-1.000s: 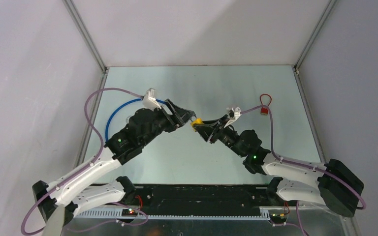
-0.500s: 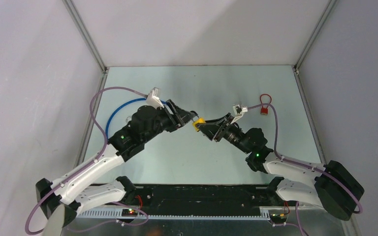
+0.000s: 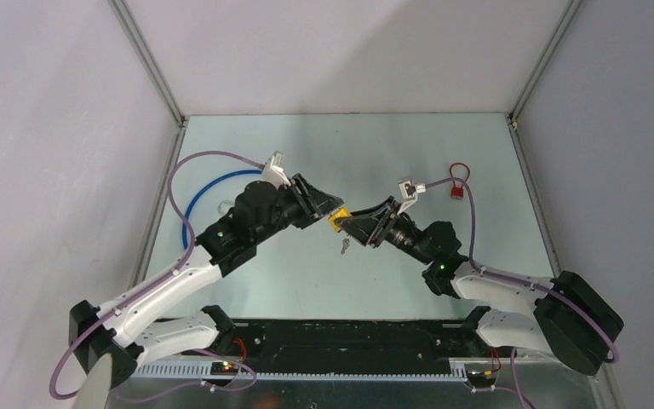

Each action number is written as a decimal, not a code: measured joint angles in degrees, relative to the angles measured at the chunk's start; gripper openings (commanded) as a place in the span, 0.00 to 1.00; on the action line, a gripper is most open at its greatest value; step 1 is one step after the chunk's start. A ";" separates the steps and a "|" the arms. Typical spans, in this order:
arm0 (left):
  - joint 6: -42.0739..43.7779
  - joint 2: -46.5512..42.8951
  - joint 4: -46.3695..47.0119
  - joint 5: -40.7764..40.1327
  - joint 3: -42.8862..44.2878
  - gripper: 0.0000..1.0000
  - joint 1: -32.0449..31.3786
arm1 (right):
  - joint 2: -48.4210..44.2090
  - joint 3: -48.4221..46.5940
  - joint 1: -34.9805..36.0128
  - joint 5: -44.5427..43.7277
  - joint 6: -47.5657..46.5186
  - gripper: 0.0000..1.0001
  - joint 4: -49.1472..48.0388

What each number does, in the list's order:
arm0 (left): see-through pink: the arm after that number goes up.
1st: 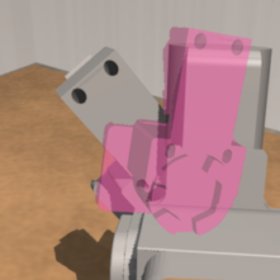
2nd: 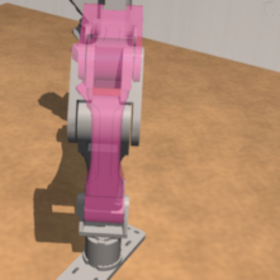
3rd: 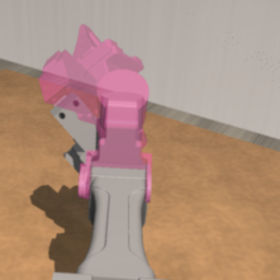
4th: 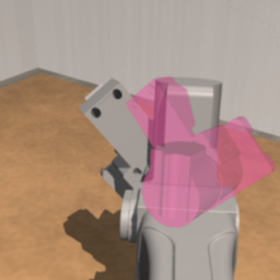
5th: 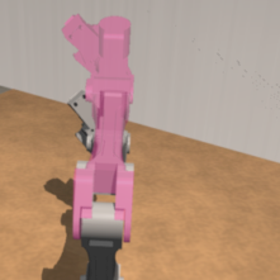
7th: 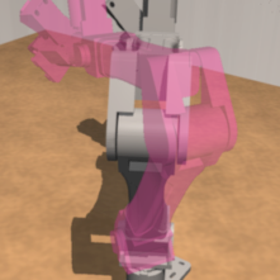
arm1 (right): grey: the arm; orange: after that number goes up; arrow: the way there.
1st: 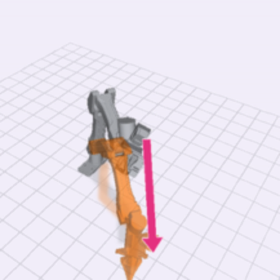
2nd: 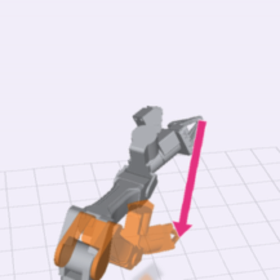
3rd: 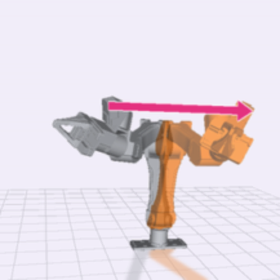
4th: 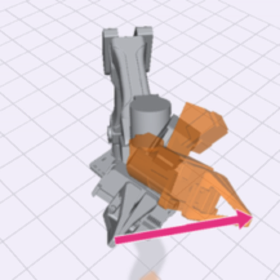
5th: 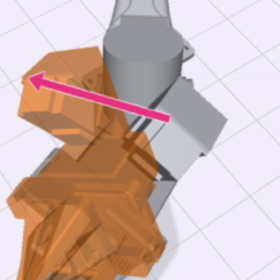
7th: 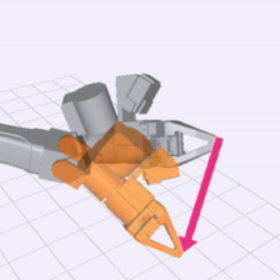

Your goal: Unlock with the key

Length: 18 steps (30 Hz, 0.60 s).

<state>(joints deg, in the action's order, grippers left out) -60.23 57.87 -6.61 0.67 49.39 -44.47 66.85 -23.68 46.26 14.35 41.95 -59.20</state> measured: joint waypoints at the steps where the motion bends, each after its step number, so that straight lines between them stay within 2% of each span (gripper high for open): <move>1: -0.09 0.00 -0.11 0.02 0.00 0.38 0.00 | 0.00 0.00 0.00 0.11 -0.15 0.00 -0.11; 6: -0.15 0.00 -1.31 -0.22 0.00 0.26 0.24 | -0.26 0.00 0.31 0.04 -3.08 0.00 0.68; 9: -0.17 0.00 -2.91 -0.17 -0.09 0.20 0.33 | -2.16 -0.04 2.19 -1.60 -8.22 0.00 4.72; 12: -0.09 0.00 -5.11 0.09 -0.09 0.06 0.37 | -4.15 -0.74 5.16 -4.83 -15.26 0.00 10.10; 18: 0.35 0.04 -9.57 -0.37 -0.09 0.03 0.85 | -5.62 -2.38 10.36 -12.63 -27.12 0.00 17.62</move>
<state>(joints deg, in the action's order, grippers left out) -59.88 57.91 -16.19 0.30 49.30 -43.62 61.23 -26.06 56.62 1.72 14.83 -41.58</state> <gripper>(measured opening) 0.315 0.360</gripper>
